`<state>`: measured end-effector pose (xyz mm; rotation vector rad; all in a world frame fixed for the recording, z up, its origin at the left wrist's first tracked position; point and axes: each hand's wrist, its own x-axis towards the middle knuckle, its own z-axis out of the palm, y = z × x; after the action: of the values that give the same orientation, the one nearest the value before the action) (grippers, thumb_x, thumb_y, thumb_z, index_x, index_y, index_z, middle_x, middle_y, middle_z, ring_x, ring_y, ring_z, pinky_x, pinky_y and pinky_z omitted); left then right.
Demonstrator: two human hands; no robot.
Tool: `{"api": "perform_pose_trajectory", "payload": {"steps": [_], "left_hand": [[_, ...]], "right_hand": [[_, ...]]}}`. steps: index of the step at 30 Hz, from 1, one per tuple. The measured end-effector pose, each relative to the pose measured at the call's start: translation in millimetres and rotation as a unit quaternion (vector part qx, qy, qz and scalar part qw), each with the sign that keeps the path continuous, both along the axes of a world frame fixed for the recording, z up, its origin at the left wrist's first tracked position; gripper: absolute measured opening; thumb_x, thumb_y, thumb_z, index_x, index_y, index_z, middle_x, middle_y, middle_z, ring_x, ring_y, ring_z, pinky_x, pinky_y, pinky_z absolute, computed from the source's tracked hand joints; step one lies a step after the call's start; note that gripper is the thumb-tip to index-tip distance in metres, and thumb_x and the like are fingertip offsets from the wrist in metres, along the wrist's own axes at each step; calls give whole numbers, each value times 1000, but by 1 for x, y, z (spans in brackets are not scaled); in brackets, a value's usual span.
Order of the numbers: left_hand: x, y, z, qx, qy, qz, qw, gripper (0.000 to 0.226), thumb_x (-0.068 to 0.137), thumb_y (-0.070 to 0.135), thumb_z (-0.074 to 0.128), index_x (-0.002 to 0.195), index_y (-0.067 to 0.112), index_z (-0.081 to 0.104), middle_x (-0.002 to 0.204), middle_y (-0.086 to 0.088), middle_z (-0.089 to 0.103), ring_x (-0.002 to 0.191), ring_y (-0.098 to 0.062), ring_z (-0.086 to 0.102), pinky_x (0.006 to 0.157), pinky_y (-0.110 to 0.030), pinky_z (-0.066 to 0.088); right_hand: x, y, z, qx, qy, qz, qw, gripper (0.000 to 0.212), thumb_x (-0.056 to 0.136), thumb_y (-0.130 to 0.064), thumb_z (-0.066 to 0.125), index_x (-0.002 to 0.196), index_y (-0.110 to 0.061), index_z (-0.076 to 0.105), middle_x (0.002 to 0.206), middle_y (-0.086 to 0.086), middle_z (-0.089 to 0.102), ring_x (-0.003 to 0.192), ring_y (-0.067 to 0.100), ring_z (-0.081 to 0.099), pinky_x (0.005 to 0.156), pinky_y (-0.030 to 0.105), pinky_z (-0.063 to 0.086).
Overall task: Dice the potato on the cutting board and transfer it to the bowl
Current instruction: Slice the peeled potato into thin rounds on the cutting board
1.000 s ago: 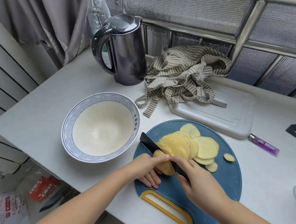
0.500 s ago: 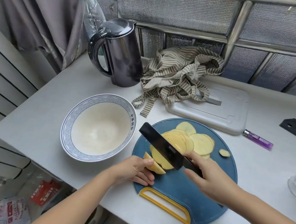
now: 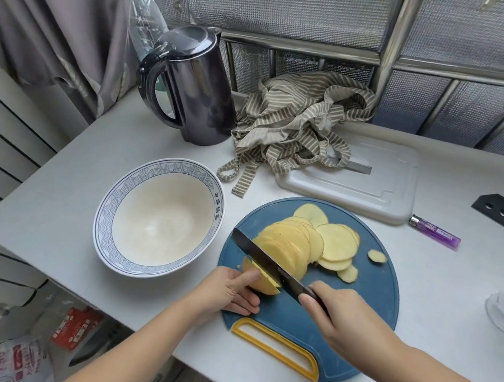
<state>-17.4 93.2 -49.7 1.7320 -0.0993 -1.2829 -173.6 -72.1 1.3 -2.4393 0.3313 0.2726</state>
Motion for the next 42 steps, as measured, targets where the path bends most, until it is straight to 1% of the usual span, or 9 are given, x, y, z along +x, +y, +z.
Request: {"api": "perform_pose_trajectory", "payload": {"steps": [3,8,15,18,21,30,33,36,42], "left_hand": [[-1,-1,0,5,-13,8,1000,53,72,52,59,90,3,67,69,-9,71,64,-21,71,63,-26,59],[-1,-1,1,6,-15,9,1000,54,72,53,59,90,3,67,69,-8,71,64,-20,71,62,-26,59],[-2,-1,0,10,-24,11,1000,53,73,54,57,90,5,68,67,-7,70,65,-21,71,62,-26,58],[-4,-1,1,11,-29,18,999,58,67,57,59,88,4,68,65,-6,69,64,-20,70,60,-25,57],[-4,-3,-1,22,-37,10,999,78,63,62,58,102,-6,67,63,-6,68,62,-19,70,58,-24,56],[-3,-6,-3,49,-47,15,998,64,79,51,55,103,-8,65,60,-5,67,59,-17,69,58,-25,57],[-2,-5,-4,56,-48,15,997,55,89,44,53,103,-7,65,60,-5,67,58,-17,69,58,-25,57],[-2,-7,-3,63,-54,12,996,53,91,42,52,103,-7,64,61,-6,67,58,-17,69,57,-24,56],[-2,-8,-2,60,-50,12,997,44,90,43,53,89,0,64,62,-5,68,60,-18,70,60,-25,58]], "right_hand": [[-2,3,3,7,3,2,1000,23,100,-45,32,84,-32,39,67,-9,49,58,12,46,55,28,36],[-6,3,8,-6,-16,9,1000,26,101,-46,30,92,-25,43,74,-5,55,67,17,53,63,36,43],[-13,10,4,-31,-10,25,999,25,101,-49,22,94,-28,33,77,-10,48,69,17,50,67,33,43],[-18,19,-1,-84,-6,67,994,57,85,-66,-11,96,-26,28,82,-10,44,70,19,46,66,31,38],[-22,22,-8,-110,19,78,991,97,63,-64,-40,107,-22,36,96,-3,55,79,23,56,67,33,40],[-22,24,-7,-95,34,86,991,82,73,-58,-23,112,-20,37,104,0,55,78,26,51,68,36,38],[-19,23,-4,-84,35,80,993,55,94,-48,-4,114,-18,38,106,2,57,87,28,57,72,38,40],[-17,21,2,-76,38,66,994,38,104,-41,11,115,-17,38,106,3,56,81,28,53,71,38,40],[-19,17,1,-99,56,90,989,78,74,-57,-19,114,-20,38,105,0,56,75,24,48,67,35,37]]}}
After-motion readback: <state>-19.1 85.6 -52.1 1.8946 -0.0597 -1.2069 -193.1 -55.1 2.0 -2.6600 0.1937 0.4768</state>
